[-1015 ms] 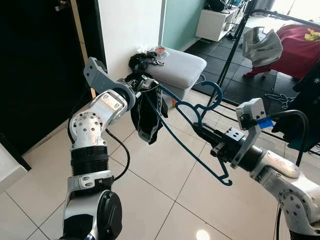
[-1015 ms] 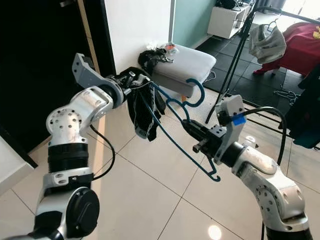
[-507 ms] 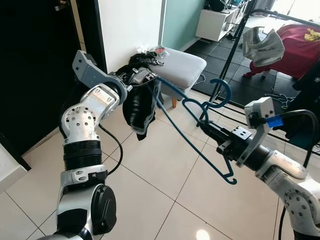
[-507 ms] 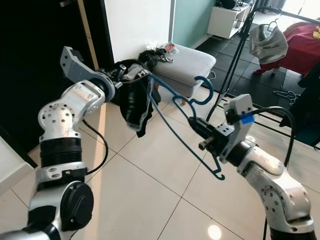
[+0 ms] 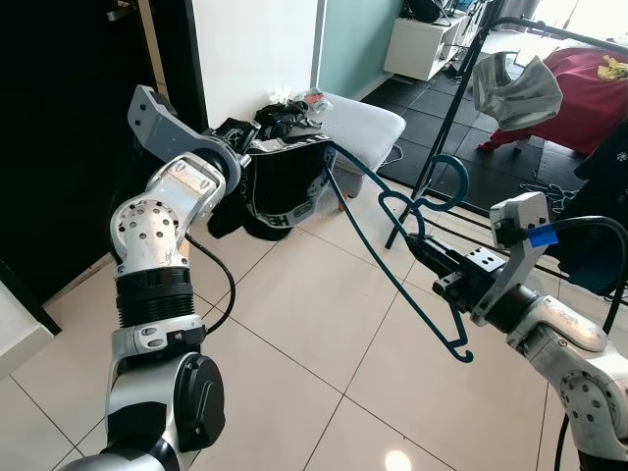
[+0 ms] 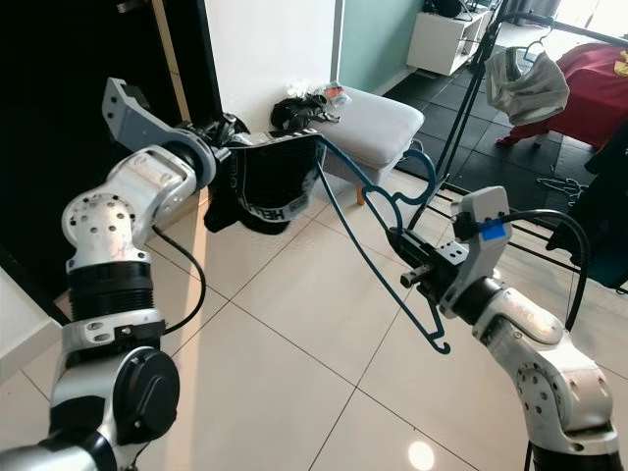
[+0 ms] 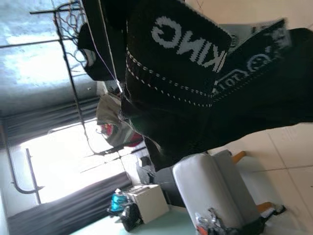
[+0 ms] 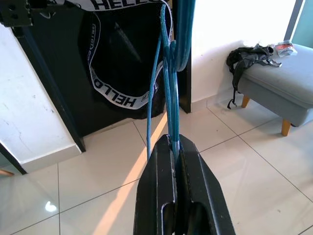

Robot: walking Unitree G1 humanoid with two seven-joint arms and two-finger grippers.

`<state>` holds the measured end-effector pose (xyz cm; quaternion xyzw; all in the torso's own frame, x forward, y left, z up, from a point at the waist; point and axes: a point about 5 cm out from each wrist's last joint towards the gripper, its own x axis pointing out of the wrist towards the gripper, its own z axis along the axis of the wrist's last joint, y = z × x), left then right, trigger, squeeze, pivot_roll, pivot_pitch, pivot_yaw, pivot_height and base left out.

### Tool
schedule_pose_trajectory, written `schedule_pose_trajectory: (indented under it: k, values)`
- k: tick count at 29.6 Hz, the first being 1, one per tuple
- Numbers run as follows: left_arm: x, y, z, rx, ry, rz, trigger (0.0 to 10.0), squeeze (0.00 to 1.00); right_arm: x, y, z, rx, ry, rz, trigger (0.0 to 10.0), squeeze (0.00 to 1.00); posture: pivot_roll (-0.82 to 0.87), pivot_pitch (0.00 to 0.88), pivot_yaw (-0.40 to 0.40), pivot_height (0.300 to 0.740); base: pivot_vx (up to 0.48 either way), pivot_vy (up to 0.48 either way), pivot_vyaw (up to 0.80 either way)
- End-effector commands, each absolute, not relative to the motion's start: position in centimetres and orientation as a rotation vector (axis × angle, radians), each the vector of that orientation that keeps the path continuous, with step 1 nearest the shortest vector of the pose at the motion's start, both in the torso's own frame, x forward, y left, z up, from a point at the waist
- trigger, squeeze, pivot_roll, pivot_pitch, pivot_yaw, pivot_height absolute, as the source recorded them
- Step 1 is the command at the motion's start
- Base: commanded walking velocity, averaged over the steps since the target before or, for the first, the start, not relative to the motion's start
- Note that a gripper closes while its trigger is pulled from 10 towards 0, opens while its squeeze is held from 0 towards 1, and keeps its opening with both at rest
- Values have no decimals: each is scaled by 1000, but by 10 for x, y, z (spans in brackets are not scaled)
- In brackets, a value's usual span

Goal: Hang hanger

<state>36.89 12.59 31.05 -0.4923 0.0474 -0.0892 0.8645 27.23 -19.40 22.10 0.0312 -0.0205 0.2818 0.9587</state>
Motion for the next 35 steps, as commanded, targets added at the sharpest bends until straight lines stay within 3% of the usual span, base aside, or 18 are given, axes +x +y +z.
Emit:
schedule_pose_trajectory:
  k: [1,7,14,24,35]
  values:
    - [366,117,316,-1025,90,-233,10000,0,271,-196,217,70,-28,563,10000,0,-35,99,-31,740,0,0,0]
    - [366,115,317,-1052,98,-245,10000,0,264,-185,206,45,40,652,10000,0,-35,102,-30,740,0,0,0]
    - [363,113,329,-1107,58,-303,10000,0,271,-192,188,16,155,573,10000,0,-26,103,-32,740,0,0,0]
    - [357,108,338,-1186,55,-405,10000,0,281,-192,202,54,55,562,10000,0,-13,104,-35,740,0,0,0]
    - [355,98,327,-1199,105,-464,10000,0,300,-160,204,241,-6,712,10000,0,5,97,-39,740,0,0,0]
